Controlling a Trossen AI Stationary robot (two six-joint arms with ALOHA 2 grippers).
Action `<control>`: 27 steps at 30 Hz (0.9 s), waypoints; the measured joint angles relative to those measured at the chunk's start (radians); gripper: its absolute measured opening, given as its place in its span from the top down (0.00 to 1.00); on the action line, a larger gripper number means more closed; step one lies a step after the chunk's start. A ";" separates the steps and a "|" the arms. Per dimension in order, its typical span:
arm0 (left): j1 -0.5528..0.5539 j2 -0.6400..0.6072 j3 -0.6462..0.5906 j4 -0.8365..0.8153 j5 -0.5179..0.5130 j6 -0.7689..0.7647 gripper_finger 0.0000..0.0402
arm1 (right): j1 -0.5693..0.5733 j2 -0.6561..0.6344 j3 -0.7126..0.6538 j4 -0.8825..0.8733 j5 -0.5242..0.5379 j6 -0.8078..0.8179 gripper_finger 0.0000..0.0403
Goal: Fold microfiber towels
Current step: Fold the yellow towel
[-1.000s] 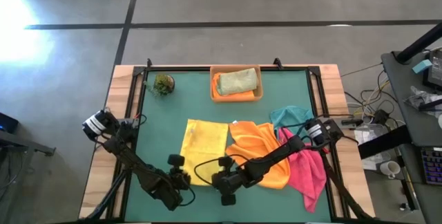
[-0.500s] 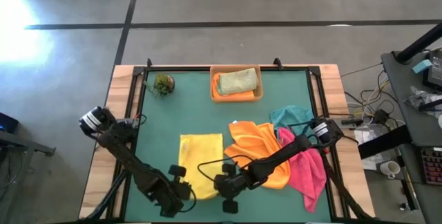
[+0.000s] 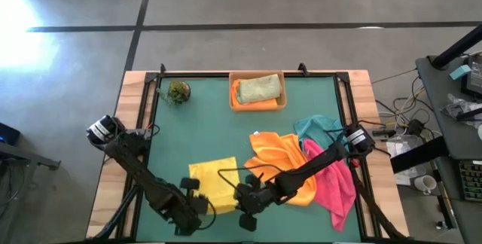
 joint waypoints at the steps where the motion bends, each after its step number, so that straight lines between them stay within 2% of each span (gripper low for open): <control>1: 0.007 -0.001 -0.001 -0.039 -0.013 -0.017 1.00 | -0.011 -0.002 0.000 -0.005 0.009 0.000 0.97; 7: 0.058 -0.003 -0.008 -0.240 -0.099 -0.059 1.00 | -0.093 -0.004 0.000 -0.056 0.075 -0.001 0.97; 20: 0.235 -0.006 -0.040 -0.380 -0.157 -0.056 1.00 | -0.239 -0.002 0.000 -0.134 0.098 -0.009 0.97; 27: 0.303 -0.006 -0.051 -0.382 -0.179 0.063 1.00 | -0.283 0.000 -0.001 -0.139 0.128 -0.025 0.97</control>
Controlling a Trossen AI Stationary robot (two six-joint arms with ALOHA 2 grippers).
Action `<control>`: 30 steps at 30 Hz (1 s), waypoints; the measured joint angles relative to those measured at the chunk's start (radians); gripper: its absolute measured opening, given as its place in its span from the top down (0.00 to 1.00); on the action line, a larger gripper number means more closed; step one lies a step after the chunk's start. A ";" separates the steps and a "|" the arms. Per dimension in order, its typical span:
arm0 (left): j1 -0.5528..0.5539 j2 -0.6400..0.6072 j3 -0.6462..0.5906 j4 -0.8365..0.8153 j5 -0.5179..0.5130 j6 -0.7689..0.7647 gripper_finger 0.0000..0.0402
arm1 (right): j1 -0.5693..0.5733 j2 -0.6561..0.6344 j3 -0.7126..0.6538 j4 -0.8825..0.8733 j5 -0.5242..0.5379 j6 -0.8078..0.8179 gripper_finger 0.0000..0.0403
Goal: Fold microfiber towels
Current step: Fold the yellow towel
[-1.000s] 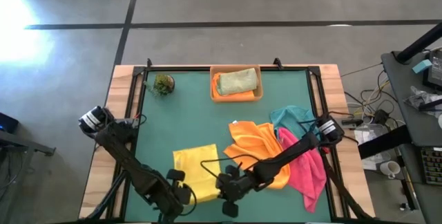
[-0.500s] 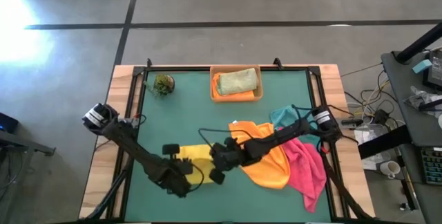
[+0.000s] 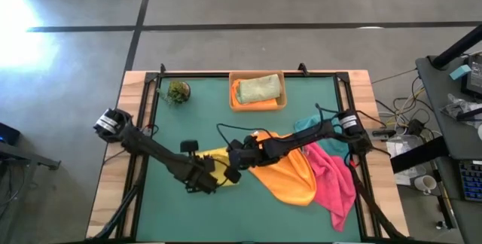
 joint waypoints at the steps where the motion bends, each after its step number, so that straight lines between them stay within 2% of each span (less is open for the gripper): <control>1: 0.011 0.000 -0.003 0.000 -0.002 0.014 1.00 | -0.007 0.000 0.000 0.000 0.002 -0.009 0.97; 9: 0.045 -0.004 -0.020 -0.030 -0.002 0.005 1.00 | -0.034 0.001 -0.001 0.019 0.004 -0.034 0.97; 21: 0.048 -0.006 -0.031 -0.119 0.020 -0.119 1.00 | -0.072 0.002 -0.001 0.118 -0.003 -0.076 0.97; 26: 0.049 -0.006 -0.032 -0.188 0.025 -0.234 0.97 | -0.079 0.002 -0.002 0.209 0.004 -0.224 0.97; 30: 0.049 -0.006 -0.033 -0.248 0.066 -0.304 0.95 | -0.091 0.002 -0.002 0.235 0.001 -0.294 0.97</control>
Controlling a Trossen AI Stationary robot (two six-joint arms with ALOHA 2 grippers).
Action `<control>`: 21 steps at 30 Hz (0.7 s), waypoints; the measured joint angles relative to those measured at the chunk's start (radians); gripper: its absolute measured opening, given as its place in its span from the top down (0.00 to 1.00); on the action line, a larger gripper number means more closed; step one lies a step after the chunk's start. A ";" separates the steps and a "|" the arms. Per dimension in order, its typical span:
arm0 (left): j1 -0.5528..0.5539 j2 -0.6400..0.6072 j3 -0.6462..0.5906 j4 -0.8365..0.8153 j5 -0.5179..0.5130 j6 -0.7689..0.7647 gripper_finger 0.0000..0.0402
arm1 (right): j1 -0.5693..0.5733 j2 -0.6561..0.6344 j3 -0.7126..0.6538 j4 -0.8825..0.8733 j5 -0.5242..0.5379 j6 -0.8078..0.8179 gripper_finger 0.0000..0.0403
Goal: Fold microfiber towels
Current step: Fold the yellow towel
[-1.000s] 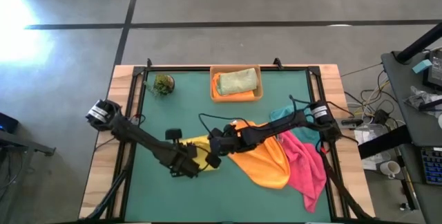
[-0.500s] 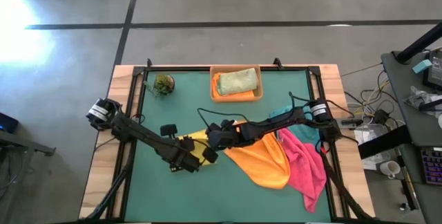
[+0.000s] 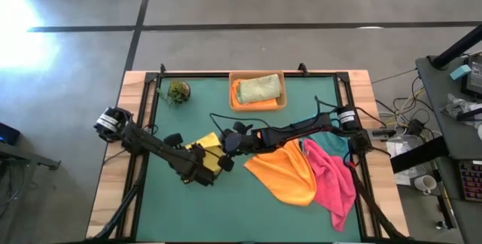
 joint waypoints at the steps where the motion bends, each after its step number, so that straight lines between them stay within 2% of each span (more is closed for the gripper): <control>1: 0.001 0.000 -0.001 -0.002 0.006 -0.001 0.94 | -0.006 0.000 0.000 0.000 -0.004 -0.005 0.97; 15: 0.001 0.000 -0.002 -0.003 0.034 -0.001 0.94 | -0.012 0.000 0.000 0.021 -0.023 0.001 0.97; 21: 0.000 0.000 -0.002 -0.004 0.053 -0.001 0.94 | -0.016 0.000 0.000 0.048 -0.025 0.000 0.87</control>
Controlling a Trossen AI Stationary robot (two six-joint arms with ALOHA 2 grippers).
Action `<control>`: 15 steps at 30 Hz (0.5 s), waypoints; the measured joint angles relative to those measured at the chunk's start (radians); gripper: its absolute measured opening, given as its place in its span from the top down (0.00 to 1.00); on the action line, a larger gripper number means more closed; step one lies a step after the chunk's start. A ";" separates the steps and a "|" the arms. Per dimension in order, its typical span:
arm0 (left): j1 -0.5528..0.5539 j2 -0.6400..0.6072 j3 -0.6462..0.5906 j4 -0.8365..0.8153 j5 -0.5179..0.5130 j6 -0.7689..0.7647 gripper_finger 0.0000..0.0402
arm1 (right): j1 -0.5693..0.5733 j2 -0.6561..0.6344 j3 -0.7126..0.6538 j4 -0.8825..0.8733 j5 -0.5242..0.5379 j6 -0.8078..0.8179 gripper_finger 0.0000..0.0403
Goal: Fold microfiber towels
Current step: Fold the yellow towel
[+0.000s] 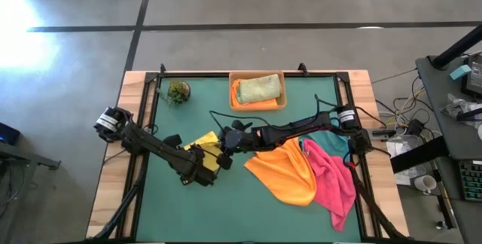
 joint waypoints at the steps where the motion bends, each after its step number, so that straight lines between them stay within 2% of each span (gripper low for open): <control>1: 0.000 0.000 0.000 0.000 0.001 0.000 0.94 | -0.002 0.000 0.000 0.013 -0.004 0.001 0.84; 8: 0.000 0.000 0.000 -0.001 0.001 0.033 0.94 | -0.008 0.000 0.000 0.048 -0.006 0.058 0.64; 15: 0.000 0.000 -0.011 0.001 0.001 0.057 0.94 | -0.008 -0.030 0.000 -0.055 -0.040 0.062 0.57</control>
